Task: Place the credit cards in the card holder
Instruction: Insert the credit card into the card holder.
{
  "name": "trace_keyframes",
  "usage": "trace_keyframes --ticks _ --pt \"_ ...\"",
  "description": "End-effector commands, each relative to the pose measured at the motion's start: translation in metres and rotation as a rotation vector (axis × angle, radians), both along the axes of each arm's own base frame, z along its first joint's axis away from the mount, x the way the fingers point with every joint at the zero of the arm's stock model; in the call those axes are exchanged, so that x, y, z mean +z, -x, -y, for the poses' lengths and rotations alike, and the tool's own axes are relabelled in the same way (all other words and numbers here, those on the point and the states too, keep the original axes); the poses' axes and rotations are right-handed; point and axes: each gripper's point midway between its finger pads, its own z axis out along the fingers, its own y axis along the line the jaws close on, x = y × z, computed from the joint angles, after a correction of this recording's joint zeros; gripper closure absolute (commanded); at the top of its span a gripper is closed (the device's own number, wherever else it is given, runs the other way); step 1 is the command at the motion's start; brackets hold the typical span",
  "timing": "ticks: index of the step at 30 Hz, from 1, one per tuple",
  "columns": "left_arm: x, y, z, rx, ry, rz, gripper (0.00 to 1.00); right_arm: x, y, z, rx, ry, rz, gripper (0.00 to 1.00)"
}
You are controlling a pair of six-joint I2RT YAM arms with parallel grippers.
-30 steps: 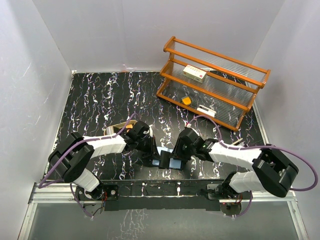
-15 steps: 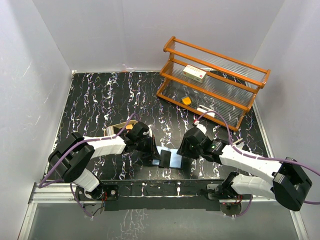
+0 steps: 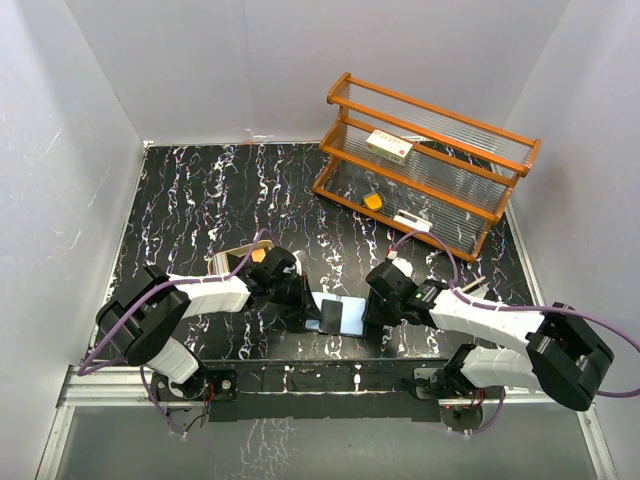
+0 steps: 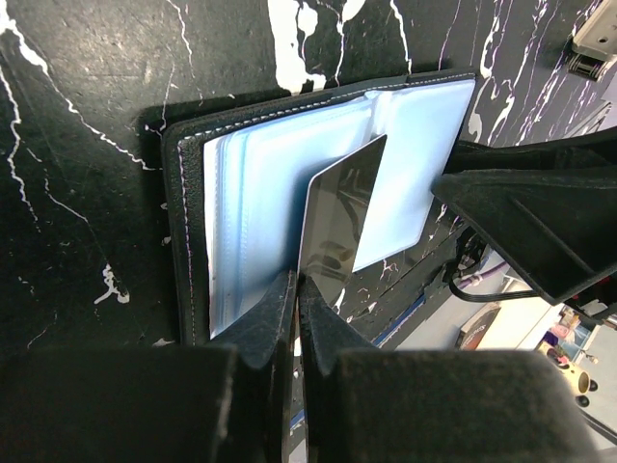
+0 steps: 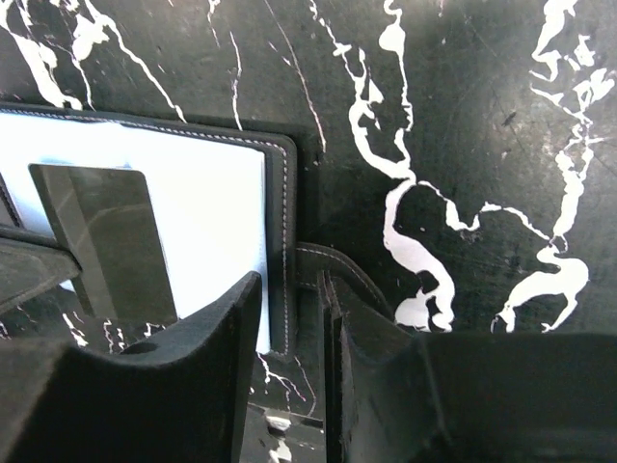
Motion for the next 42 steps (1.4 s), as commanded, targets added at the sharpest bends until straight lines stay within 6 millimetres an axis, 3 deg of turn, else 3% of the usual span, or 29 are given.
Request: trace_keyframes --ticks 1,12,24,42 --pt "0.006 -0.005 0.000 0.006 -0.013 0.030 1.00 -0.002 -0.006 -0.008 0.012 -0.023 0.024 0.73" --pt "0.005 -0.015 -0.006 0.024 -0.094 0.051 1.00 -0.013 -0.003 -0.010 0.034 -0.026 0.010 0.79" --pt "0.007 -0.023 0.004 0.009 -0.092 0.040 1.00 -0.014 -0.004 -0.010 0.033 -0.021 0.011 0.79" --pt "-0.001 -0.003 0.002 -0.050 -0.113 -0.026 1.00 -0.009 -0.011 -0.020 0.030 -0.047 0.021 0.79"
